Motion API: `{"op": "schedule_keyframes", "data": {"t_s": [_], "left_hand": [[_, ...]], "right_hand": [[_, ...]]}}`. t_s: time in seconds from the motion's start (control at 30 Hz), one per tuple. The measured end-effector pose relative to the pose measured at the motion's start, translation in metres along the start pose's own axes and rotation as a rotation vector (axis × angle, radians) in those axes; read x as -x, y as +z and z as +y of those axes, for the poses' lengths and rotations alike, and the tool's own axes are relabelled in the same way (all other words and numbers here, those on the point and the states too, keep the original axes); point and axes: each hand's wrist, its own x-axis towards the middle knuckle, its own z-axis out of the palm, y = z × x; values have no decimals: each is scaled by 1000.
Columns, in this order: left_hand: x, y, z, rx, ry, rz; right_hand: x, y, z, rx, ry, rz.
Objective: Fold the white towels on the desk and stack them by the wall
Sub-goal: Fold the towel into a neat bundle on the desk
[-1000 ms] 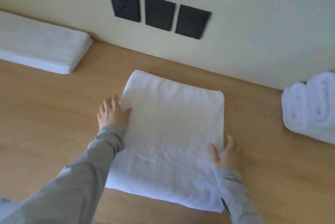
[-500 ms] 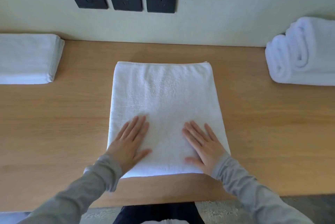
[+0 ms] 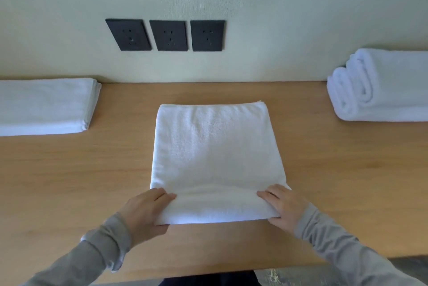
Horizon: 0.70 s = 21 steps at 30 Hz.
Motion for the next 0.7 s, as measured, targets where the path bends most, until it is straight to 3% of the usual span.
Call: {"op": "schedule_keyframes", "data": {"t_s": [0.13,0.23,0.43,0.63,0.7], "left_hand": [[-17,-56,-23,395,-274,-151],[-45,-90,-52,568,-317,-226],[-121,-107,-112,743,-514,-57],[-162,-52,-142,953,-803,58],[-166,-35,-147,1027,-874,112]], "right_hand": [[-16,-58,20,-315,73,-143],[-46,-111,38,-411,78,-242],[-141,-175,81,-478,192,-409],[-207,-143,122,-492,490,-564],[-205,-127,135,-575,530,-533]]}}
